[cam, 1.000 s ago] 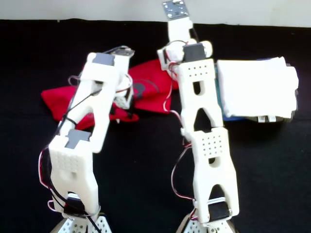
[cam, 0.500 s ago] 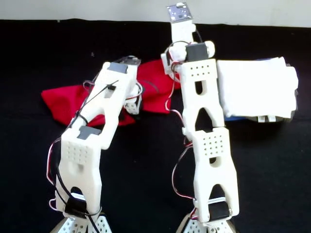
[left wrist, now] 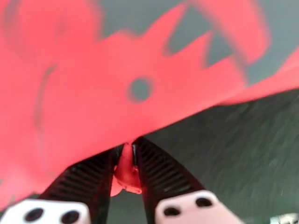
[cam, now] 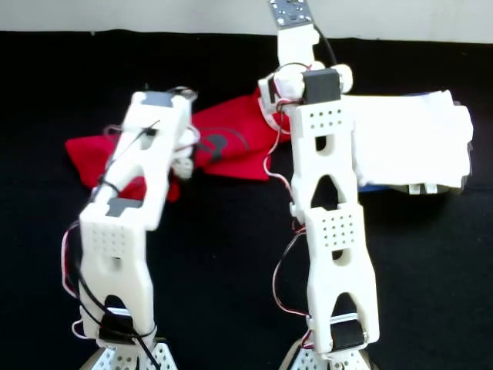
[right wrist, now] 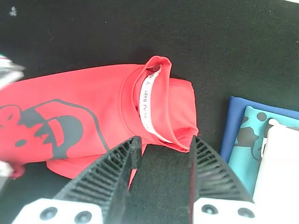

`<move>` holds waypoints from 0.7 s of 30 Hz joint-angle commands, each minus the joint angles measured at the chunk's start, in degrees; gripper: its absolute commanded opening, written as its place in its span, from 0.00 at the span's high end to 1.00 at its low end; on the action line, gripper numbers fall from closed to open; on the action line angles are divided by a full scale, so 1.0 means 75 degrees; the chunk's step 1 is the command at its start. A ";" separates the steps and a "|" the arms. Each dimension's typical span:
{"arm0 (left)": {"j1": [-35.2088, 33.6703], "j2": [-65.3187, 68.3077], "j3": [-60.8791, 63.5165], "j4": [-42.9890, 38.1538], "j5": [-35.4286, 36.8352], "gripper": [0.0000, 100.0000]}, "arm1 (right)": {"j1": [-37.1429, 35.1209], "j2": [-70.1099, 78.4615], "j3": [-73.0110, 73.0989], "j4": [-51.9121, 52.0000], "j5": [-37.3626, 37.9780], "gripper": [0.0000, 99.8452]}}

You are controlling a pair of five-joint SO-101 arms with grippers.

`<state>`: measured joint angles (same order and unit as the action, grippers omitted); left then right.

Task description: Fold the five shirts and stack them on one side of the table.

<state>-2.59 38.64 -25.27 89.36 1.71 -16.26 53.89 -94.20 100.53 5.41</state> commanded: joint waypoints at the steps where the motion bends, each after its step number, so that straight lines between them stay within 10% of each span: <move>1: -0.0592 -0.1237 -0.0533 0.1067 -0.0633 0.99 | 0.0076 -0.0147 -0.0311 0.0100 0.0047 0.84; 8: -0.2069 -0.3522 -0.0463 0.1594 -0.1817 0.99 | -0.0252 -0.1459 0.0791 0.0100 0.0047 0.84; 21: -0.3534 -0.4554 0.0662 0.1289 -0.2497 0.99 | -0.2772 -0.5527 0.8727 -0.0229 0.0504 0.84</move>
<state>-28.26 7.25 -20.97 100.62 -16.40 -30.86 19.34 -41.89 100.53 6.37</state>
